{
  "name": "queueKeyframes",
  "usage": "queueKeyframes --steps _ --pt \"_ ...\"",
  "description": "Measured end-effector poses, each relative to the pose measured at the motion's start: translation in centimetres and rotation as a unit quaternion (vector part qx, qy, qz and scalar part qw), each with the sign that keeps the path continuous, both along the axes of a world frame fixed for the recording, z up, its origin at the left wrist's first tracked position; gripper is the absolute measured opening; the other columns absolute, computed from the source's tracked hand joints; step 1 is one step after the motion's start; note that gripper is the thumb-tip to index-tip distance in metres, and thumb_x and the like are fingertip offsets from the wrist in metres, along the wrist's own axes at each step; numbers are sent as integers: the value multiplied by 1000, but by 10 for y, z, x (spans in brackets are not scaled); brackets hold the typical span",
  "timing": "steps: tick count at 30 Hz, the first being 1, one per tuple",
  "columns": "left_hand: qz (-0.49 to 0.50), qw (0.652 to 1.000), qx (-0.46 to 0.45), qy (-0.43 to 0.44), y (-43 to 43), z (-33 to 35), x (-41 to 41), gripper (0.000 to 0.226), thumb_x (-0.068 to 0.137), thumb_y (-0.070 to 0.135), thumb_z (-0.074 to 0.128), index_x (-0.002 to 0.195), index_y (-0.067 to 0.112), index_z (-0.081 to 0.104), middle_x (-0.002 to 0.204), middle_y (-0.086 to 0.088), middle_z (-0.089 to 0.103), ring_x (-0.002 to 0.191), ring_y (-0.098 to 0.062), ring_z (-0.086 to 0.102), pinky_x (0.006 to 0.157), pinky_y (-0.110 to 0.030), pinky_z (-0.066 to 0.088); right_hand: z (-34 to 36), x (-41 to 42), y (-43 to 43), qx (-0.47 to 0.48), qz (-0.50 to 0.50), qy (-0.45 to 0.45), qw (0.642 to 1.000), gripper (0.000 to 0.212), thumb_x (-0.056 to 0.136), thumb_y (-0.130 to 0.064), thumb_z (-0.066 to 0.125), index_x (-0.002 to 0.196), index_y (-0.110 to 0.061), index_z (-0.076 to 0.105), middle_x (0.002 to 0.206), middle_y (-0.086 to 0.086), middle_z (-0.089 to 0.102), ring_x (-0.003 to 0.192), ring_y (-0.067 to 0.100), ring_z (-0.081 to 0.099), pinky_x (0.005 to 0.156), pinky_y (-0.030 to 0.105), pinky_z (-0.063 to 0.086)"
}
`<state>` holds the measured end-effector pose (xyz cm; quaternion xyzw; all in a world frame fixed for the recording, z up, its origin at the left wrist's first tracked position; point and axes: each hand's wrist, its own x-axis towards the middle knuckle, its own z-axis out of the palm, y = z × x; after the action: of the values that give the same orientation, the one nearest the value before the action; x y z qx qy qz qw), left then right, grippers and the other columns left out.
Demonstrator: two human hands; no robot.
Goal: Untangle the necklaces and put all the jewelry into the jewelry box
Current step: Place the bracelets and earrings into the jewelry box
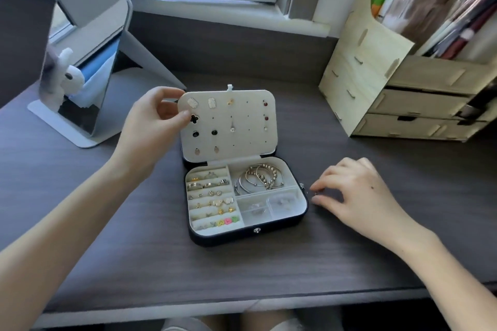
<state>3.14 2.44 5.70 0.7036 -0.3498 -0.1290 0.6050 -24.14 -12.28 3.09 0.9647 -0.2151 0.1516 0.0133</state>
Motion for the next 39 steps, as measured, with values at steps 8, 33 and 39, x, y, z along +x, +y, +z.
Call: queueKeyframes --steps 8,33,39 --pt "-38 999 1 34 6 7 -5 30 89 5 59 104 31 58 96 -6 66 91 -14 64 80 -31 51 4 7 -2 6 -18 -30 999 18 73 -16 76 66 -25 62 69 -12 62 64 18 57 64 31 35" --pt "-179 972 49 143 19 23 6 30 66 30 70 84 6 72 84 -8 68 86 -13 60 90 -33 43 55 145 54 580 123 -254 764 9 81 -2 67 88 3 69 70 9 69 62 14 65 55 24 53" --pt "-249 959 56 121 25 24 11 24 81 27 69 92 5 69 92 -9 68 93 -18 61 89 -34 47 59 145 55 587 124 -221 769 13 73 -15 70 82 -7 71 62 1 64 57 12 57 47 22 47"
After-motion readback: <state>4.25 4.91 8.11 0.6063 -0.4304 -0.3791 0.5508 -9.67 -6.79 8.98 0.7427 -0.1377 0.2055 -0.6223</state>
